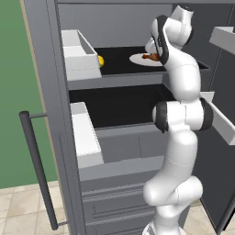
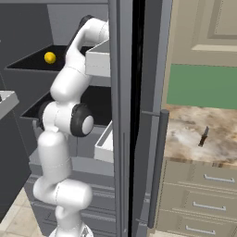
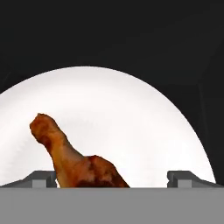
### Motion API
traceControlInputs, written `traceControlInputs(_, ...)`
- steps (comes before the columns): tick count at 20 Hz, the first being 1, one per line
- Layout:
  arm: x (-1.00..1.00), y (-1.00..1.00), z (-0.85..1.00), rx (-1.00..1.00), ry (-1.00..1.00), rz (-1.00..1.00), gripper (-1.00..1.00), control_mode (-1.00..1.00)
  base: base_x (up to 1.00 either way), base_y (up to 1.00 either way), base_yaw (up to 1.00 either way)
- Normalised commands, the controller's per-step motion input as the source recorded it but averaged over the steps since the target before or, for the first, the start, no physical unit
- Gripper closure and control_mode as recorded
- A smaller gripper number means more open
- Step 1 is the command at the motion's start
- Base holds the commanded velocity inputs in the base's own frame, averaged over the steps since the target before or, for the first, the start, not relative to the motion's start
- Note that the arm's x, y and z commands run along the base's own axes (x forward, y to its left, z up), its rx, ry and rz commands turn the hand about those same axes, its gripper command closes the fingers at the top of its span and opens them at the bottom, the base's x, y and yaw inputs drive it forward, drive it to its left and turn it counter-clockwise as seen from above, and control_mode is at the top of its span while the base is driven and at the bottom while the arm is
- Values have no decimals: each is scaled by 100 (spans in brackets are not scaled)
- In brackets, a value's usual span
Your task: Retrieve the chicken drumstick from the fridge and place it on the cutting board.
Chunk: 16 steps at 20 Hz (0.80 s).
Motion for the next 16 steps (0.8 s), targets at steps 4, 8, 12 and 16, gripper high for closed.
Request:
traceControlInputs(4,0,11,-10,0,1,5,-100,-100,0,0,0)
traceControlInputs(8,0,9,-8,0,1,6,-100,-100,0,0,0)
traceControlInputs(12,0,16,-12,0,4,6,100,-100,0,0,0)
traceControlInputs(16,0,21,-6,0,2,6,100,-100,0,0,0)
